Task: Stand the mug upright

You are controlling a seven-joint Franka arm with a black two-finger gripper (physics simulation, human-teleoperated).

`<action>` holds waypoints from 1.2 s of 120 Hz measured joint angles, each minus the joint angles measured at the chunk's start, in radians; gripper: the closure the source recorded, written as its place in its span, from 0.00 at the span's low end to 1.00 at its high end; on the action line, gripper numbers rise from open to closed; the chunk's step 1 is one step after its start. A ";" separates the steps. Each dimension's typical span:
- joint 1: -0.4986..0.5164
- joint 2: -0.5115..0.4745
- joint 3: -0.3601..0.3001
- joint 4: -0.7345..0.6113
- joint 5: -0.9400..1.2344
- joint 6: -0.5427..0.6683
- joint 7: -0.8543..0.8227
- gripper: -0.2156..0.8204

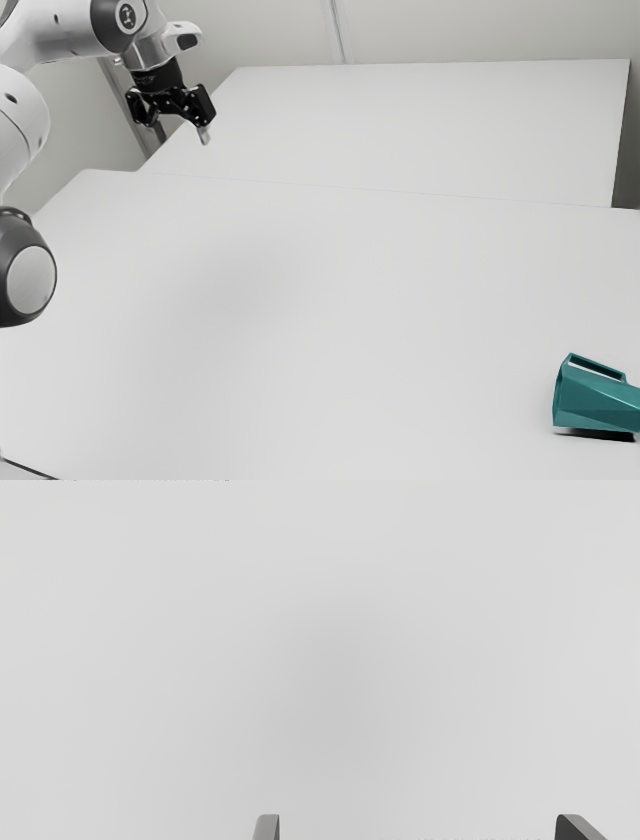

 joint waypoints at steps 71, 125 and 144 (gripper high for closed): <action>-0.151 -0.332 -0.108 -0.654 -0.323 0.233 0.003 0.21; -0.307 -0.417 -0.248 -0.985 -0.749 0.502 0.064 0.21; -0.397 -0.351 -0.279 -0.997 -0.927 0.578 0.122 0.21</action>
